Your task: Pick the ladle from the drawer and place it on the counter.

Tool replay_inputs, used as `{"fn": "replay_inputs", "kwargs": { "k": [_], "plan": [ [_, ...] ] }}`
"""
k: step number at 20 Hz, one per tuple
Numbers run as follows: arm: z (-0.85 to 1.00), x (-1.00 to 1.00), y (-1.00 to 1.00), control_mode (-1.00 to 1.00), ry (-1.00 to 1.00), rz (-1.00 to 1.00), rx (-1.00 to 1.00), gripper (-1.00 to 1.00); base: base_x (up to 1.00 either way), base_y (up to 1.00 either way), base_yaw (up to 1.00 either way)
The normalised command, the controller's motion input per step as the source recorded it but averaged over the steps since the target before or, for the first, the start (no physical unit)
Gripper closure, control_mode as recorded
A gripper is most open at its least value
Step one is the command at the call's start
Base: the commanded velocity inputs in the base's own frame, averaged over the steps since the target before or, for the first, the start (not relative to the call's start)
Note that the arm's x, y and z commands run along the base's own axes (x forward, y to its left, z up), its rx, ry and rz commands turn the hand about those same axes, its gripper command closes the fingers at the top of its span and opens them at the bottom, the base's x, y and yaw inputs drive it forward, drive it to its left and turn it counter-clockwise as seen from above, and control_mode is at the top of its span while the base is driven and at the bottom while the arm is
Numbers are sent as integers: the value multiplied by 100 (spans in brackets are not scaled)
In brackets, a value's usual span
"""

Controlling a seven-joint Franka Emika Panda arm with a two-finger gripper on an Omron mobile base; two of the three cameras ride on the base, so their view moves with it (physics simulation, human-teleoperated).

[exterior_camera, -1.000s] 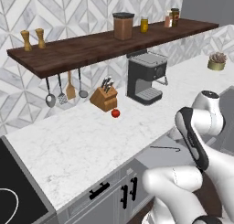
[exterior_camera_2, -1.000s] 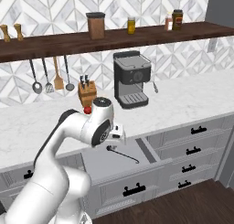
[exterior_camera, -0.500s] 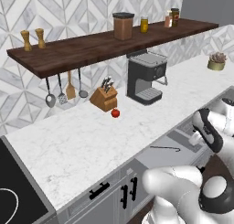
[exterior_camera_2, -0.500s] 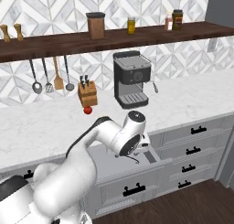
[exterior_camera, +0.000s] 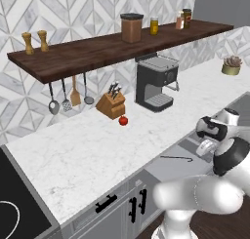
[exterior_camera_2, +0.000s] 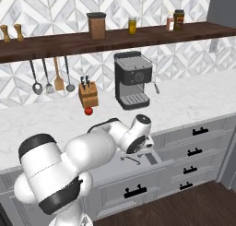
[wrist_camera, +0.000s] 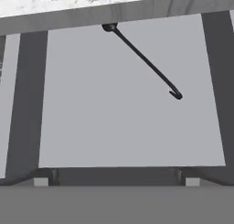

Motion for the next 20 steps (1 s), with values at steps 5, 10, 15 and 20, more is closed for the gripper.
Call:
{"fn": "replay_inputs", "kwargs": {
  "k": [5,10,15,20],
  "plan": [
    [-38,37,-18,-100,4,5,6,-100,0,0,0],
    [-46,6,-30,-100,7,1,3,-100,0,0,0],
    [-52,0,-44,-100,17,0,0,-100,0,0,0],
    [-31,-46,-81,-100,9,0,4,-100,0,0,0]
  ]
}}
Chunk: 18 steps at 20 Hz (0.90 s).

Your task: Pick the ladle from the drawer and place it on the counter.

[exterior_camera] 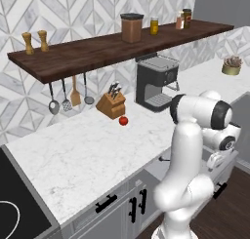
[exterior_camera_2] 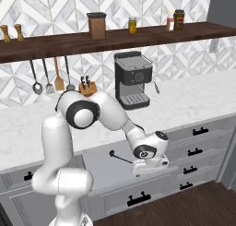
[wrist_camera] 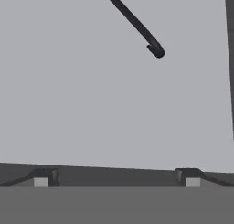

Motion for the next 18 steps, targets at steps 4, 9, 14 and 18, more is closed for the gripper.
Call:
{"fn": "replay_inputs", "kwargs": {
  "k": [4,9,14,18],
  "plan": [
    [15,-100,-100,-100,-18,0,17,-100,0,0,0],
    [86,-64,-29,-100,-55,16,9,-100,0,0,0],
    [61,0,57,-100,-56,32,-2,-100,0,0,0],
    [5,14,98,-100,-41,30,-14,-100,0,0,0]
  ]
}}
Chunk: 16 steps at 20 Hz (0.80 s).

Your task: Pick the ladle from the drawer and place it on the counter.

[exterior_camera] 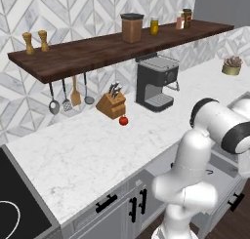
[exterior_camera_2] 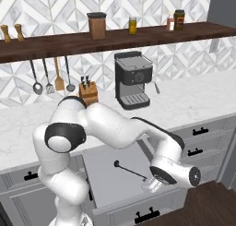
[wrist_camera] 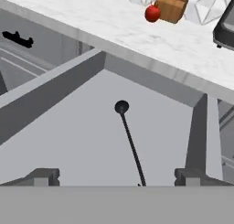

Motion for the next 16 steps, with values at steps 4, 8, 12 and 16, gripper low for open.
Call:
{"fn": "replay_inputs", "kwargs": {
  "k": [4,8,12,16],
  "plan": [
    [0,52,66,-100,-1,9,-18,-100,0,0,0],
    [5,64,35,-100,38,0,-21,-100,0,0,0],
    [-11,52,42,-100,38,-1,-24,-100,0,0,0],
    [-44,31,33,-100,10,-4,-13,-100,0,0,0]
  ]
}}
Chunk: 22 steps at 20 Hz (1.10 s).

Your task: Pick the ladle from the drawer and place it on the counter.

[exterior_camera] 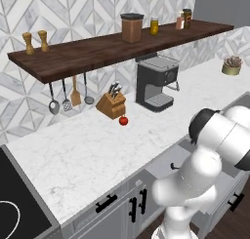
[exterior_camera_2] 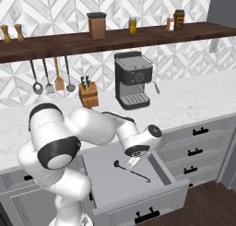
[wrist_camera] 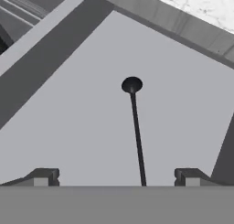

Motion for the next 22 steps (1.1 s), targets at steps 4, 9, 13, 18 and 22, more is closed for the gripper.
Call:
{"fn": "replay_inputs", "kwargs": {
  "k": [4,9,13,18,22],
  "plan": [
    [-35,25,3,-100,1,0,-3,-100,0,0,0],
    [-26,12,-14,-100,0,0,0,-100,0,0,0],
    [-24,1,-12,-100,0,1,0,-100,0,0,0],
    [-31,7,0,-100,0,6,0,-100,0,0,0],
    [-23,27,-6,-100,0,16,0,-100,0,0,0]
  ]
}}
